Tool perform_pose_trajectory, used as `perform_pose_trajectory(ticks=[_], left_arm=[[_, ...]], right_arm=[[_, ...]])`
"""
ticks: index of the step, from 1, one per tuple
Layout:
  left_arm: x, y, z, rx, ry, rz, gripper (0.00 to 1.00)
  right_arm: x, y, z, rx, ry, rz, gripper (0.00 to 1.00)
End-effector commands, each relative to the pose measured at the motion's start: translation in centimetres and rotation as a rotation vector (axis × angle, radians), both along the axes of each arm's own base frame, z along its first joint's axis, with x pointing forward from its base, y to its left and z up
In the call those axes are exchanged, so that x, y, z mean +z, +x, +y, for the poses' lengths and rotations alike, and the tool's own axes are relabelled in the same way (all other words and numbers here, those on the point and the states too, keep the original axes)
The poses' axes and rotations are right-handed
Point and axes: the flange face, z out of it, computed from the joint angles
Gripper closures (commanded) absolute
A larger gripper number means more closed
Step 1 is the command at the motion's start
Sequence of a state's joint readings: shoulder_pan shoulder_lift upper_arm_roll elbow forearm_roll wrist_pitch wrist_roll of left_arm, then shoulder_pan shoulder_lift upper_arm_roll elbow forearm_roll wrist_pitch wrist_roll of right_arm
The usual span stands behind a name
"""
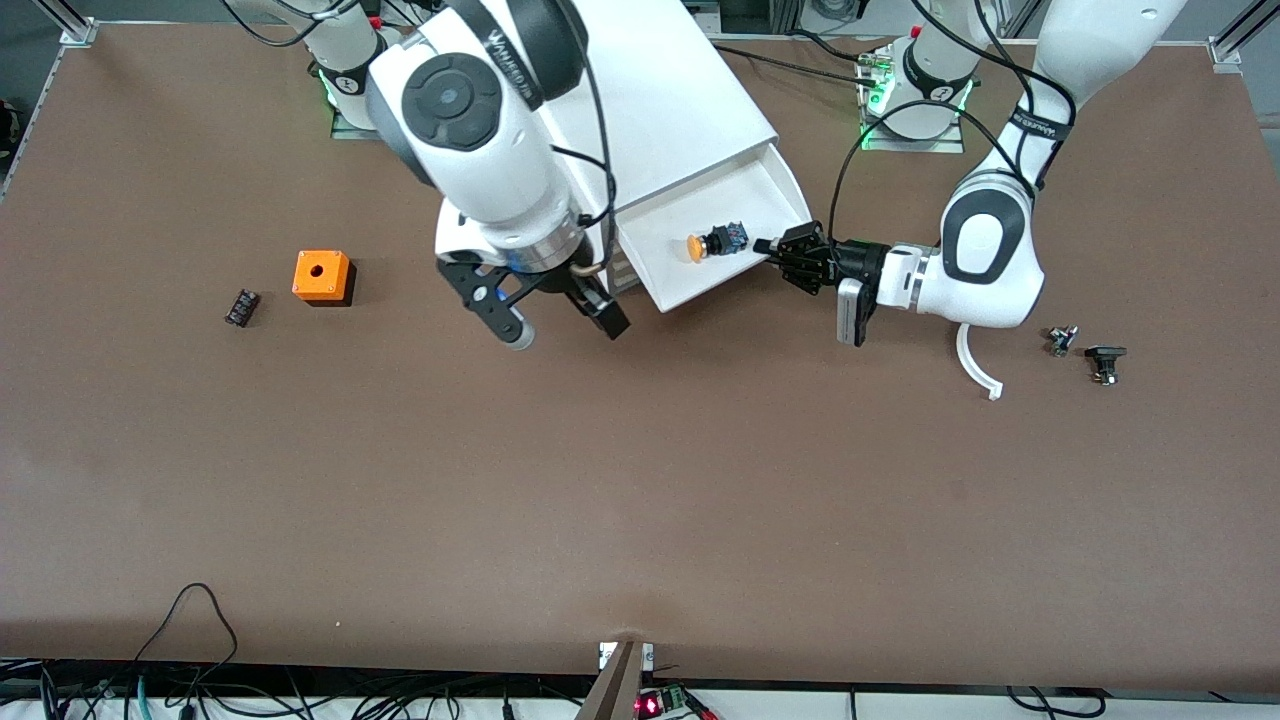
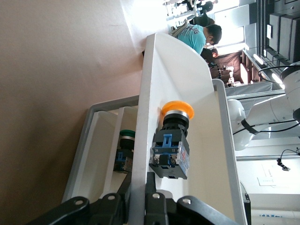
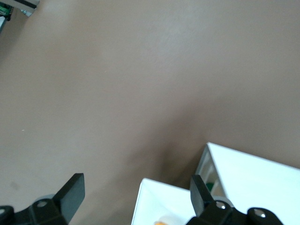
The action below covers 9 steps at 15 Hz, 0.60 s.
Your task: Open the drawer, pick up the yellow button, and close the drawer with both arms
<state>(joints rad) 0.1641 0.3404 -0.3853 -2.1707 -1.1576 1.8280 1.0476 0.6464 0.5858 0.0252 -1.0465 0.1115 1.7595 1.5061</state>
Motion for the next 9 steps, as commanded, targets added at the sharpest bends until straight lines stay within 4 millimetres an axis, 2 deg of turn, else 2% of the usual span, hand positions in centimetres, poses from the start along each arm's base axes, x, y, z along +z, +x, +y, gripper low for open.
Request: perform_pose_trajectory(ticks=[1, 2, 3, 5, 6, 9], left_arm=[[-0.7, 1.9, 1.2, -0.014, 0.082, -0.034, 1.0], [-0.7, 2.0, 1.2, -0.018, 0.085, -0.039, 1.0], [-0.5, 2.2, 1.3, -0.017, 0.086, -0.044, 1.0], [-0.4, 2.3, 1.4, -0.016, 0.088, -0.047, 0.47], [-0.1, 2.4, 1.6, -0.032, 0.099, -0.062, 0.0], [2.1, 3.9, 1.7, -0.096, 0.135, -0.064, 0.0]], right_arm=[[0.5, -1.1, 2.8, -0.075, 0.034, -0.02, 0.0], [0.0, -1.6, 3.9, -0.092, 0.038, -0.015, 0.0], [-1.6, -2.2, 5.1, -0.111, 0.027, 0.003, 0.0], [-3.1, -3.8, 8.2, -0.144, 0.029, 0.014, 0.0], [-3.9, -4.1, 9.2, -0.177, 0.036, 0.02, 0.0], [-5.3, -6.2, 11.8, -0.175, 0.037, 0.032, 0.0]])
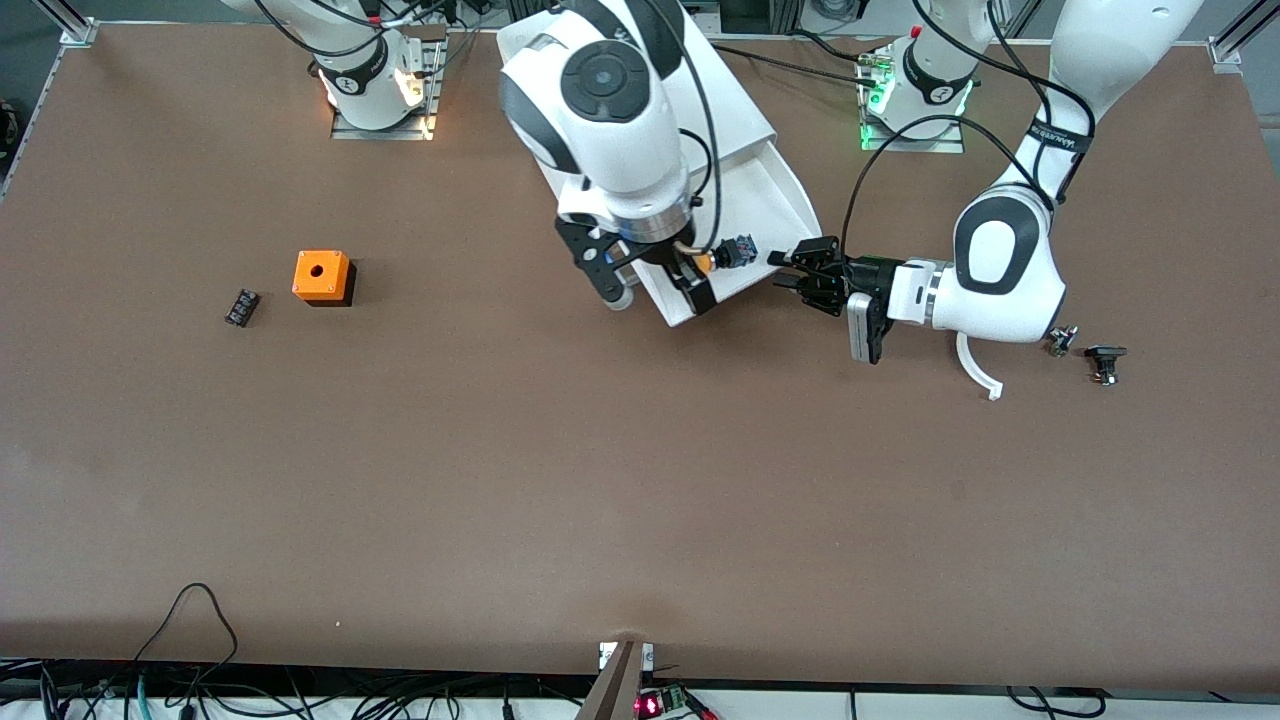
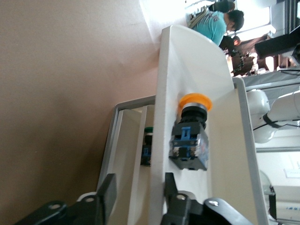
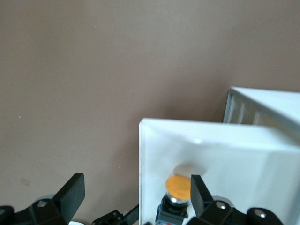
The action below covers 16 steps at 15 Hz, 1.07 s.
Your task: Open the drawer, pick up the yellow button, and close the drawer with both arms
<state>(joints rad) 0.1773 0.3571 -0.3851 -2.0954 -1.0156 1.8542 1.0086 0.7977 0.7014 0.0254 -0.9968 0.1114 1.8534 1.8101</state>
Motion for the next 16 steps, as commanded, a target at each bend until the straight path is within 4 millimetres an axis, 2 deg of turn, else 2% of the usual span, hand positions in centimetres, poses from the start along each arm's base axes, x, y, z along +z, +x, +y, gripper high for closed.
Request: perform_pose_trajectory(ticks=[1, 3, 5, 10, 14, 16], left_arm=[[2.2, 2.2, 0.8, -0.056, 0.073, 0.014, 0.0], [4.5, 3.3, 0.9, -0.092, 0.143, 0.066, 0.0], [6.0, 3.9, 1.0, -0.111, 0.205, 0.102, 0.0], [9.7, 5.1, 1.9, -0.142, 0.373, 0.168, 0.0], [13.4, 6.2, 2.3, -0.109, 0.54, 0.23, 0.0], [14.2, 6.3, 2.2, -0.095, 0.588, 0.248, 0.0]], right_arm=[[-0.6, -1.5, 2.7, -0.029, 0.011, -0.002, 0.0], [-2.1, -2.7, 4.5, -0.059, 0.022, -0.003, 0.0], [-3.5, -3.4, 5.6, -0.067, 0.022, -0.001, 0.0], [-4.1, -4.9, 6.8, -0.065, 0.018, 0.01, 0.0], [-5.8, -6.8, 7.7, -0.035, -0.025, 0.031, 0.0], [-6.4, -7.4, 7.9, -0.02, -0.054, 0.025, 0.0]])
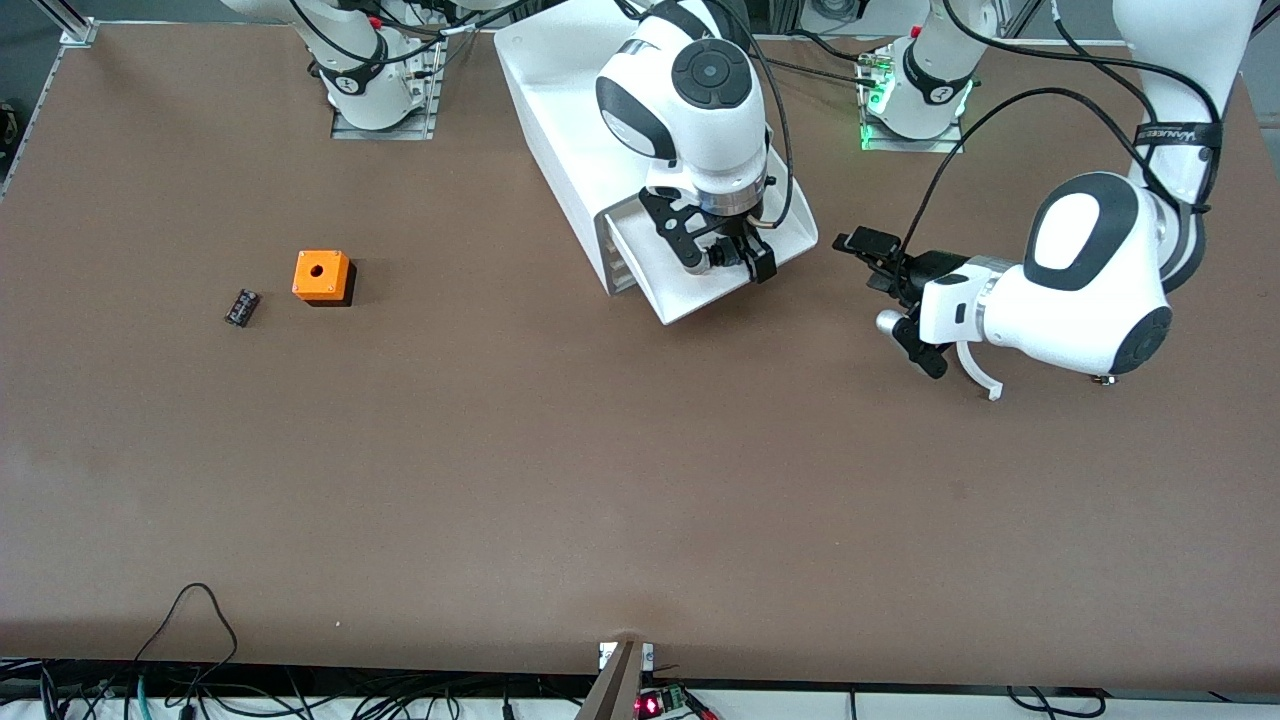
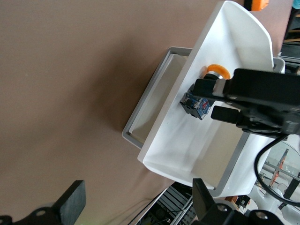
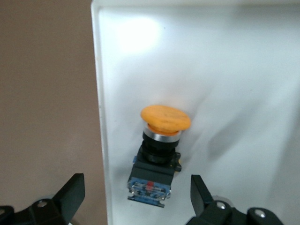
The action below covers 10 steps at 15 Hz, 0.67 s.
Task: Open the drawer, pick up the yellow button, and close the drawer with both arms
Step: 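Lift the orange button out with the right gripper while the left gripper releases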
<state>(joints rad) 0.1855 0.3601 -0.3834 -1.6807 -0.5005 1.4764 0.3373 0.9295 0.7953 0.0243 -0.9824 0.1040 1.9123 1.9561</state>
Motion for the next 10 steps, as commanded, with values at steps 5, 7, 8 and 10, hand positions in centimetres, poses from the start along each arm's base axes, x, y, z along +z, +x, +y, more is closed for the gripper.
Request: perform_pose_trajectory(ticks=[5, 7, 8, 10], left_arm=[[1.6, 0.3, -0.6, 0.013, 0.101, 0.035, 0.0], [2.4, 0.6, -0.4, 0.015, 0.174, 0.01, 0.0], [3.1, 0.7, -0.8, 0.0, 0.219, -0.01, 0.0], [4.6, 1.1, -1.3, -0.024, 0.334, -0.066, 0.0]], right_arm=[[-0.9, -1.0, -0.1, 0.023, -0.073, 0.015, 0.3], [-0.7, -1.1, -0.1, 0.038, -0.075, 0.015, 0.87], [-0.4, -1.1, -0.2, 0.038, -0.08, 0.018, 1.0], [-0.3, -1.0, -0.6, 0.043, -0.097, 0.03, 1.0]])
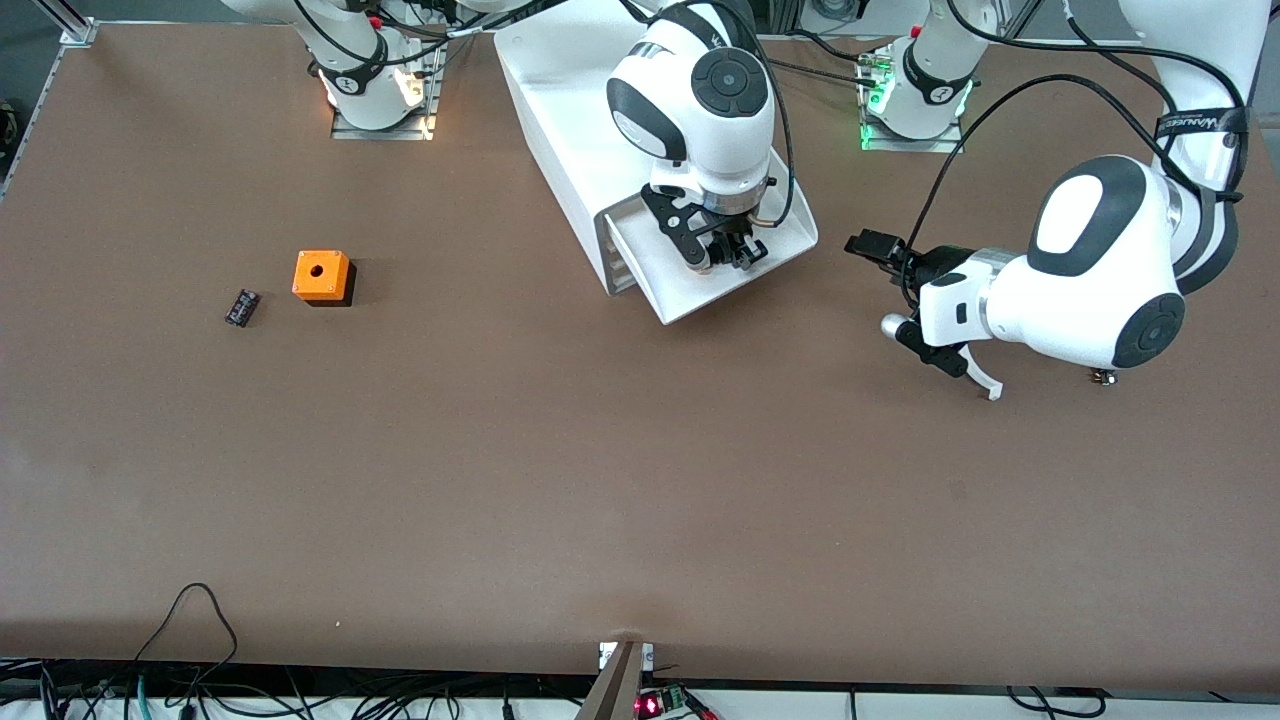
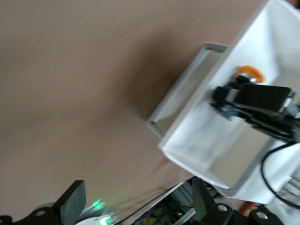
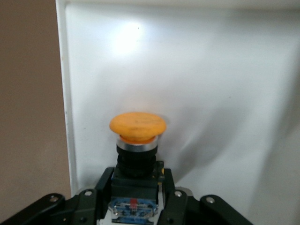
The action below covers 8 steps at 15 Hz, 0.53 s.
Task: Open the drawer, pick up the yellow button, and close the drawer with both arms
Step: 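Lift the orange button out with the right gripper while the left gripper releases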
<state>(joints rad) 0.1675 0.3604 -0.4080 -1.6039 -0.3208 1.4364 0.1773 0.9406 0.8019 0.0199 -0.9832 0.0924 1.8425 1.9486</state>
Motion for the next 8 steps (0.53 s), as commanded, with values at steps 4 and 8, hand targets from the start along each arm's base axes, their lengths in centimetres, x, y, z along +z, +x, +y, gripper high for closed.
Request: perform_pose_trajectory(ticks=[4, 8], left_arm=[[5.6, 2.0, -0.2, -0.064, 0.276, -0.183, 0.0], [7.9, 3.3, 1.1, -0.111, 0.443, -0.3, 0.0]], right_arm=[[6.0, 0.6, -1.6, 0.045, 0.02, -0.038, 1.0], [9.6, 2.9, -4.4, 0.12, 0.057, -0.066, 1.0]])
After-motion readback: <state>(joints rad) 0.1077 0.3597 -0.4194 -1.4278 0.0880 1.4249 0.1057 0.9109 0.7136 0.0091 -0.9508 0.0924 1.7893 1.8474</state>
